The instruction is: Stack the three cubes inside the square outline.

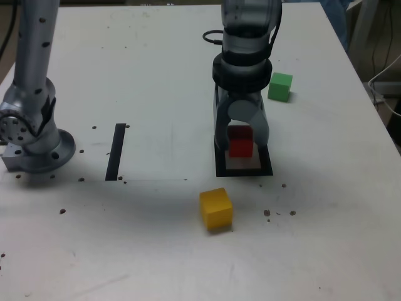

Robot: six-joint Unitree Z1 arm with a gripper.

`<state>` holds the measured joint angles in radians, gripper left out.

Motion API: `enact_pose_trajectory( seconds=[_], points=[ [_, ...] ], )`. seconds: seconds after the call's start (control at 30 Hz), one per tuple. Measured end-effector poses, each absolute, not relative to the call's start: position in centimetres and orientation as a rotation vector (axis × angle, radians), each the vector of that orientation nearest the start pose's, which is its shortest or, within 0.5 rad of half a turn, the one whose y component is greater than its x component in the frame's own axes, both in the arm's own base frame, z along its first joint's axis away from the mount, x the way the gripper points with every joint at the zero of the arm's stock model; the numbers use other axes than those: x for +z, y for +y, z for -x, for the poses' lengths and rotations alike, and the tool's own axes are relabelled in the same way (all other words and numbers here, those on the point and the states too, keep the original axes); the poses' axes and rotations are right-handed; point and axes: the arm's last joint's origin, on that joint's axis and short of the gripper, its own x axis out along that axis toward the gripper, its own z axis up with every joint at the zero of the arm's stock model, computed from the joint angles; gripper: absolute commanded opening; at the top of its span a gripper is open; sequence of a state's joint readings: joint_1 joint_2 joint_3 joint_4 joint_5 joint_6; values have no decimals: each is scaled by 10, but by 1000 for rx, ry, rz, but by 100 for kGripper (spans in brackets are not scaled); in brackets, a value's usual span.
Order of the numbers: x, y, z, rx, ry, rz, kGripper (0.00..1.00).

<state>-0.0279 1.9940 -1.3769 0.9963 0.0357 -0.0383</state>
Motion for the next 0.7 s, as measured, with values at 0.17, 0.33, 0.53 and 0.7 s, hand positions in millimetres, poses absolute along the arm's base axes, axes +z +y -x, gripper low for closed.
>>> enact_pose_trajectory(
  seconds=[0.17,0.33,0.53,0.7],
  points=[
    [221,-9,-348,35,1616,-22,42],
    [221,-8,-348,36,1613,-23,60],
    [220,-8,-348,39,1603,-26,74],
    [219,-8,-349,37,1598,-29,96]
  ],
)
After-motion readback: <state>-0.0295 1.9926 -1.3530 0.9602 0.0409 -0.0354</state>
